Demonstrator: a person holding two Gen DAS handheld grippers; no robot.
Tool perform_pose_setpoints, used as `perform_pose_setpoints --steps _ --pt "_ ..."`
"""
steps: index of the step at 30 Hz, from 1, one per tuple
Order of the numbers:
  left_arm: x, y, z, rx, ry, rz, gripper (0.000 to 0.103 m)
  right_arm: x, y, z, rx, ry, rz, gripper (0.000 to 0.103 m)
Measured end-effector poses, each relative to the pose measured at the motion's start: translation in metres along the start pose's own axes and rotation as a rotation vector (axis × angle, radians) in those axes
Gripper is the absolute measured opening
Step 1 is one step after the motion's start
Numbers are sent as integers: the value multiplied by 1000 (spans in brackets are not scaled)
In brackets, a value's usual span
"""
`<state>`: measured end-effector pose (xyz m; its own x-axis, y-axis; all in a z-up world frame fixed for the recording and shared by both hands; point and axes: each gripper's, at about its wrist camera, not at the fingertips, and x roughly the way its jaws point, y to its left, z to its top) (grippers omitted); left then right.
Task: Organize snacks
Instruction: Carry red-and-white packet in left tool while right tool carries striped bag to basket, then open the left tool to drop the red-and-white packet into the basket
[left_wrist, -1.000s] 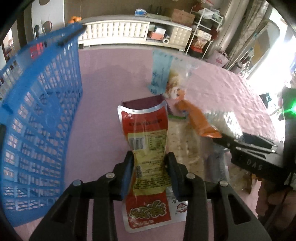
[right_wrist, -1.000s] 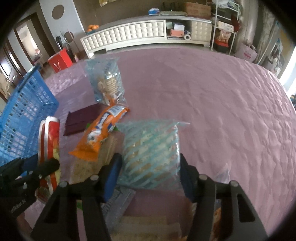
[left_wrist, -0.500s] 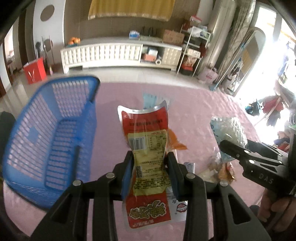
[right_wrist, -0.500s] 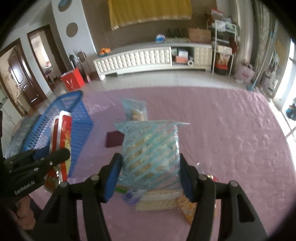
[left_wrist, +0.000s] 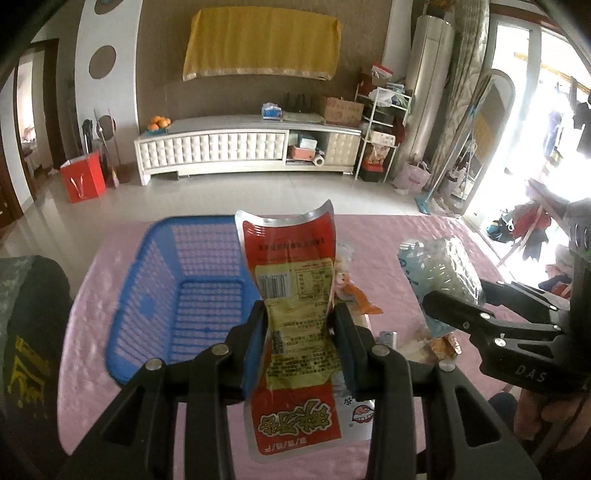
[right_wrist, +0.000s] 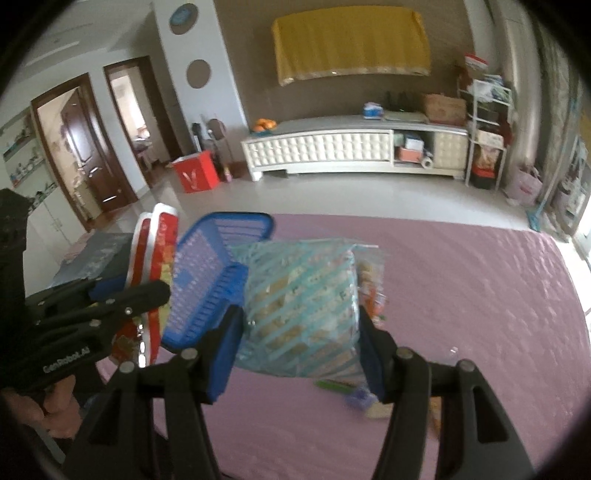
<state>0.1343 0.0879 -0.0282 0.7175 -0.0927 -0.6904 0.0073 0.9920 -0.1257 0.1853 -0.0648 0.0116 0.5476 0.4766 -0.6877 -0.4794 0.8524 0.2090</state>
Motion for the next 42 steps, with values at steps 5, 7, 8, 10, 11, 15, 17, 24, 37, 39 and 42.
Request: perform_pose_setpoints --steps 5,7,8,10,11,15,17,24,37,39,42 --pt "-6 36 14 -4 2 37 33 17 28 14 -49 6 47 63" --pt "-5 48 20 1 15 59 33 26 37 19 -66 8 60 63" --pt "-2 53 24 10 22 68 33 31 40 23 -72 12 65 63" --pt "2 65 30 30 32 87 33 39 44 28 -79 16 75 63" --pt "6 70 34 41 39 97 33 47 48 32 -86 21 79 63" --pt "25 90 47 61 69 87 33 72 55 41 -104 43 82 63" --pt "41 101 53 73 99 83 33 83 60 45 -111 54 59 63" --pt "90 119 61 112 163 64 33 121 68 56 -135 105 69 63" --pt "156 126 68 134 275 56 43 144 61 55 -135 139 48 63" --pt "157 123 68 145 257 62 65 145 61 54 -151 143 38 63" --pt "154 121 69 156 239 56 75 142 59 52 -159 146 20 63"
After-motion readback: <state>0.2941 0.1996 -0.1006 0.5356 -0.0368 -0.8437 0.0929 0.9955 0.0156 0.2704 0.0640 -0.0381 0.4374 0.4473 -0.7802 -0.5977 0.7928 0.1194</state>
